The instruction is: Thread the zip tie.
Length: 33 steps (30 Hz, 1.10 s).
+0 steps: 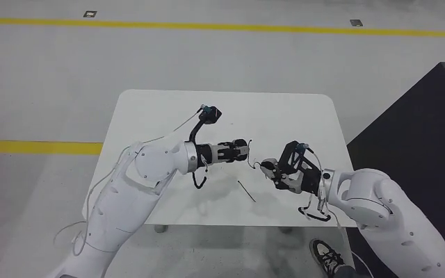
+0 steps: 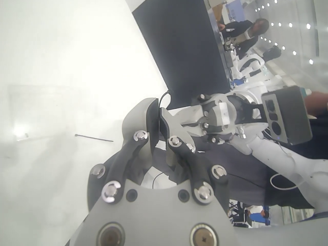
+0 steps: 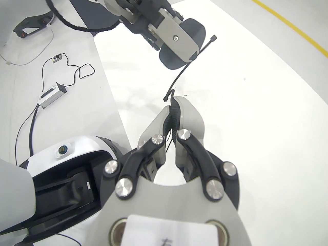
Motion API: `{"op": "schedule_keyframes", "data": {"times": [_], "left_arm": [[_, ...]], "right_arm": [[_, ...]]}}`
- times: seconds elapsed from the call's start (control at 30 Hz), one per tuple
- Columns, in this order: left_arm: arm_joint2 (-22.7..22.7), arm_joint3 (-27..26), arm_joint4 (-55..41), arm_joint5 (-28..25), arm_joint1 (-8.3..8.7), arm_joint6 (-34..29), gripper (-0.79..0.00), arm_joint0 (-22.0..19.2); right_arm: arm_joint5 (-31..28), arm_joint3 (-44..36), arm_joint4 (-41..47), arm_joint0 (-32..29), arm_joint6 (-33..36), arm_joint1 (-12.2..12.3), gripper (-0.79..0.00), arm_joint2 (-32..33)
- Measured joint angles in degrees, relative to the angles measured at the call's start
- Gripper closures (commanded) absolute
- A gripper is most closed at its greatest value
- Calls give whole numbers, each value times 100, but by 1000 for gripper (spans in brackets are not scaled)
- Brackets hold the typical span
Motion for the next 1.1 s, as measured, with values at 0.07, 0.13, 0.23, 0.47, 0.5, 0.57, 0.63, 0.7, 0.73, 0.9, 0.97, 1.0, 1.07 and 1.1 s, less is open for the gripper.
{"op": "schedule_keyframes", "data": {"times": [0.07,0.13,0.23,0.47,0.5,0.57,0.63,0.7,0.73,0.9,0.97,1.0,1.07,1.1], "left_arm": [[32,-32,-29,-106,5,-156,0,9],[78,-53,-135,-281,0,-306,0,2],[37,-45,-240,-598,0,-292,0,-17],[-192,-50,-302,-676,20,109,0,53],[-222,-59,-291,-675,25,140,0,62],[-293,-78,-303,-653,37,200,0,95],[-340,-98,-289,-594,48,219,0,122],[-317,-104,-217,-516,54,180,0,147],[-285,-93,-225,-461,52,141,0,154],[-221,-27,-213,-379,39,133,0,94],[-203,15,-204,-276,33,151,0,67],[-183,38,-222,-223,29,131,0,62],[-91,104,-221,-51,21,-31,0,34],[-43,122,-215,10,15,-124,0,6]], "right_arm": [[-3,-11,7,-5,6,0,0,23],[-4,-21,16,-3,18,-2,0,32],[-14,-29,69,9,40,-8,0,22],[-58,-26,213,39,130,-17,0,11],[-69,-18,241,41,148,-17,0,15],[-94,5,324,32,176,-16,0,36],[-118,20,384,18,186,-12,0,74],[-144,17,430,-2,184,-11,0,95],[-166,8,462,-14,184,-10,0,106],[-210,-48,530,-21,205,-9,0,133],[-217,-56,559,-15,196,-9,0,159],[-221,-56,564,-13,195,-9,0,166],[-220,-57,506,-2,196,-9,0,171],[-213,-56,473,1,189,-11,0,164]]}}
